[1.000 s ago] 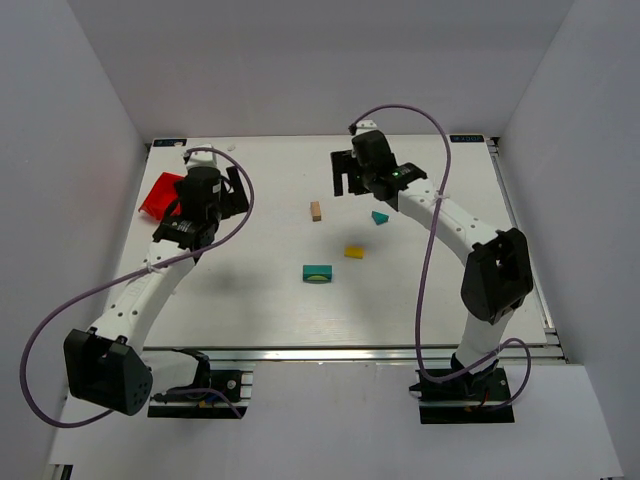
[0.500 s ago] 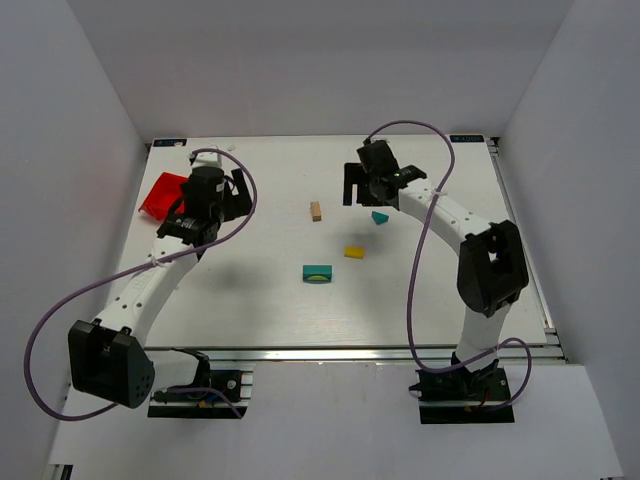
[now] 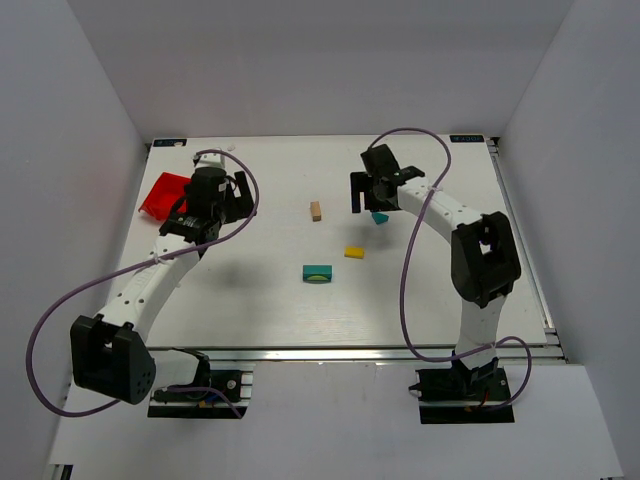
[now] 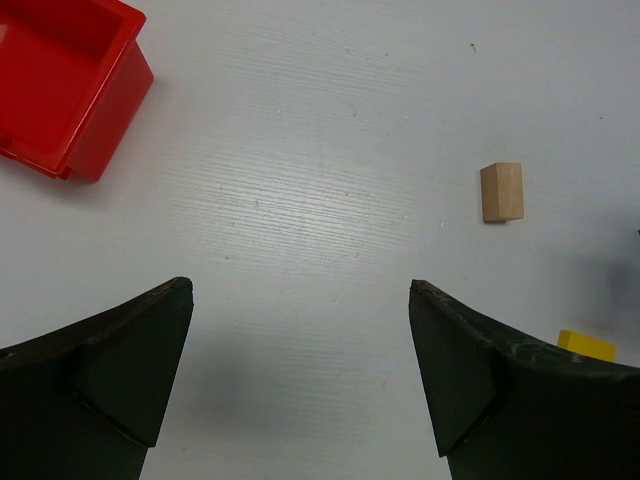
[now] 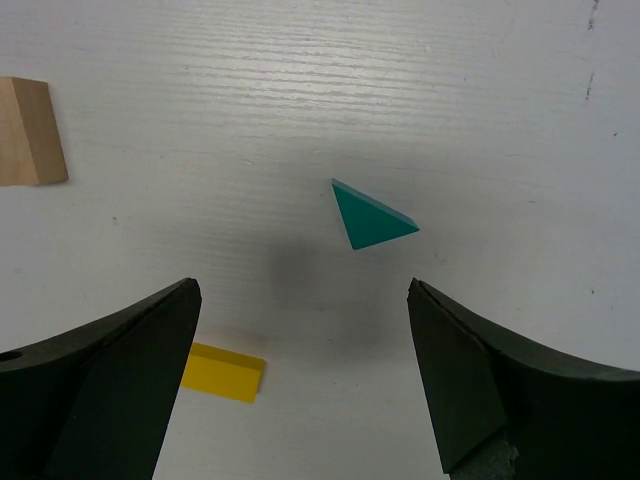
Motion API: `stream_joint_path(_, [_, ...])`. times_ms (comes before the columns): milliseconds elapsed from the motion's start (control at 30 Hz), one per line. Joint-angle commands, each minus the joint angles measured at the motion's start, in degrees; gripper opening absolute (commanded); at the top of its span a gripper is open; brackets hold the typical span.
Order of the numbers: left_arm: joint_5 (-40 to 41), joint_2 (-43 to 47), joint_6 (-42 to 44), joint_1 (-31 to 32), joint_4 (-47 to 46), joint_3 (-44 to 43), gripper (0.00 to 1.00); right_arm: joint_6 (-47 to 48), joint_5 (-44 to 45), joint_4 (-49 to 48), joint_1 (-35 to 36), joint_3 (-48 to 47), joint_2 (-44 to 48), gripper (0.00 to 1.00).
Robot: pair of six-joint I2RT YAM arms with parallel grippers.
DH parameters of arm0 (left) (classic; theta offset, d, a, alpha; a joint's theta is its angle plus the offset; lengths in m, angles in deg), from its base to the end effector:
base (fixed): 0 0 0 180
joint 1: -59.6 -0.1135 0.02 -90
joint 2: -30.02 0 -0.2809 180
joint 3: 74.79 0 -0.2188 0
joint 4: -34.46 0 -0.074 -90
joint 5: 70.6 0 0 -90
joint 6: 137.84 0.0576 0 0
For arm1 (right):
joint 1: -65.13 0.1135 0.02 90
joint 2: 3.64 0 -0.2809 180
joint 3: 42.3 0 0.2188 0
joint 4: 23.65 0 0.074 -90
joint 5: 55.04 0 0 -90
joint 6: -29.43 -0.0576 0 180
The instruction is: Build the wood block tower
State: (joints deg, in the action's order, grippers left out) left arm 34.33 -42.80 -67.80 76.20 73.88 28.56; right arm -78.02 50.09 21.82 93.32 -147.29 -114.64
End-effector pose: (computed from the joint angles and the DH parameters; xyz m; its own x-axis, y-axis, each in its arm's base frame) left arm 0.2541 -0.0603 0.3210 -0.5499 -0.1802 -0.8155 -0.1196 0.9834 -0.1367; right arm 0.3764 0.1847 0.2514 -0.7516 -0.0744 -0.6554 -0.0916 0.9958 -0.0081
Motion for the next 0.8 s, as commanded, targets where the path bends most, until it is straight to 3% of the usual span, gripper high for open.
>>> stream_joint_path(0, [-0.79, 0.22, 0.45, -0.16, 0.40, -1.58, 0.98, 3.04, -2.04, -2.75, 0.38, -0.48, 0.35, 0.89])
stream_joint_path(133, [-0.96, 0.39, 0.37, -0.16, 0.14, -1.32, 0.98, 3.48, -5.90, -2.93, 1.34, -4.00, -3.51, 0.89])
stream_joint_path(633, [-0.17, -0.40, 0.54, -0.25, 0.66, -1.41, 0.98, 1.81, -6.34, 0.15, 6.53, -20.78, -15.82, 0.88])
stream_joint_path(767, [0.09, -0.57, 0.72, -0.25, 0.75, -1.67, 0.98, 2.60, -6.61, 0.23, 7.85, -24.55, -19.07, 0.82])
